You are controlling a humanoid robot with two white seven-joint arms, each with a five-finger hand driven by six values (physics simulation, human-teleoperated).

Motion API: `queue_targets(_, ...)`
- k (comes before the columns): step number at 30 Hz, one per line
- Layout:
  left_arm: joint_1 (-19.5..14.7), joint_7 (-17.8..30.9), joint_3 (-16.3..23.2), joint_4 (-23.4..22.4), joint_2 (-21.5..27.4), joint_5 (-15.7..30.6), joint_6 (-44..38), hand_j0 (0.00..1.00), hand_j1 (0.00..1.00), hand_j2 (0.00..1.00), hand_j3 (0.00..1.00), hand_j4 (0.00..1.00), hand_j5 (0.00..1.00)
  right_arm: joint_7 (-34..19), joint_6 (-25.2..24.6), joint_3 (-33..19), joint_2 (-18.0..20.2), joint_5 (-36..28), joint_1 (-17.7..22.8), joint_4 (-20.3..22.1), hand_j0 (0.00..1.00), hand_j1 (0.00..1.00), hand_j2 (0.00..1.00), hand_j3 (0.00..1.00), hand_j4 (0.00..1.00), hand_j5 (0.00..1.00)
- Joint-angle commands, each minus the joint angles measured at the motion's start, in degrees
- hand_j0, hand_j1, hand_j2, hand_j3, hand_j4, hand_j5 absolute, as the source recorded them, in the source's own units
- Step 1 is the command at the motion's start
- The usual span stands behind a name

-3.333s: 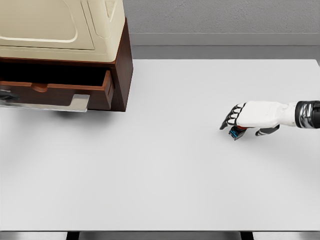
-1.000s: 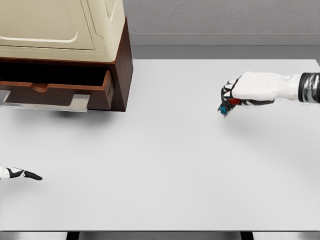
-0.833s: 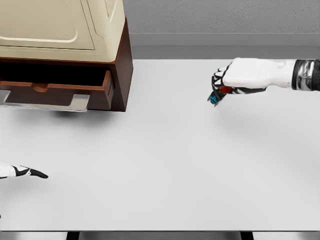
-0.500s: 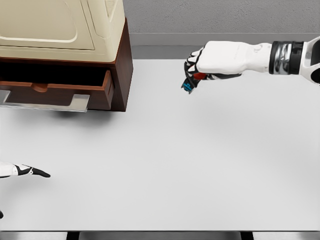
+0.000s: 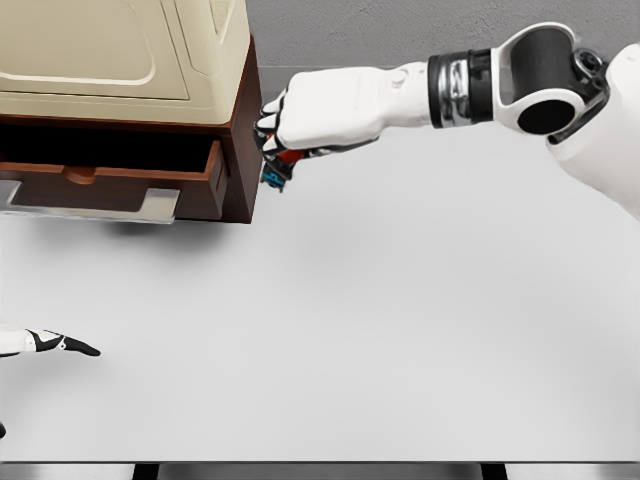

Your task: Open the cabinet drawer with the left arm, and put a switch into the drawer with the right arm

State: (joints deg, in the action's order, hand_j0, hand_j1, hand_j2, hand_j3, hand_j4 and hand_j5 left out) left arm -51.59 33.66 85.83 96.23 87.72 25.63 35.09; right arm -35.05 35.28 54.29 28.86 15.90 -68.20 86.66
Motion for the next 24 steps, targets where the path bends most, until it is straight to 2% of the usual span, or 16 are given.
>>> queue_targets(1,0.00,0.00,-0.05,0.01,0.00,0.30,-0.09,1.00,1.00,1.00,1.00,1.00,1.00,0.05,-0.28,0.64,-1.44,-1.57,-0.09,0.00,0.31,0.31,0.31,0.31,0.31,0.31)
queue_targets(5,0.00,0.00,-0.05,-0.08,0.00,0.30,-0.09,1.00,1.00,1.00,1.00,1.00,1.00,0.05,-0.28,0.64,-2.67,-2.19,-2.11,0.00,0.31,0.31,0.31,0.31,0.31,0.31)
queue_targets(9,0.00,0.00,-0.05,-0.08,0.00,0.30,-0.09,1.00,1.00,1.00,1.00,1.00,1.00,0.05,-0.28,0.90,-5.83,-2.28,-3.96,-0.52,0.31,0.31,0.31,0.31,0.31,0.31)
queue_targets(17,0.00,0.00,-0.05,-0.43,0.08,0.21,-0.09,1.00,1.00,1.00,1.00,1.00,1.00,0.05,-0.28,3.45,-16.12,-2.10,-7.56,-13.62,0.31,0.31,0.31,0.31,0.31,0.31)
queue_targets(24,0.00,0.09,0.03,-0.43,0.17,0.21,-0.09,1.00,1.00,1.00,1.00,1.00,1.00,0.05,-0.28,4.68,-21.21,-1.75,-9.05,-19.94,0.31,0.31,0.31,0.31,0.31,0.31)
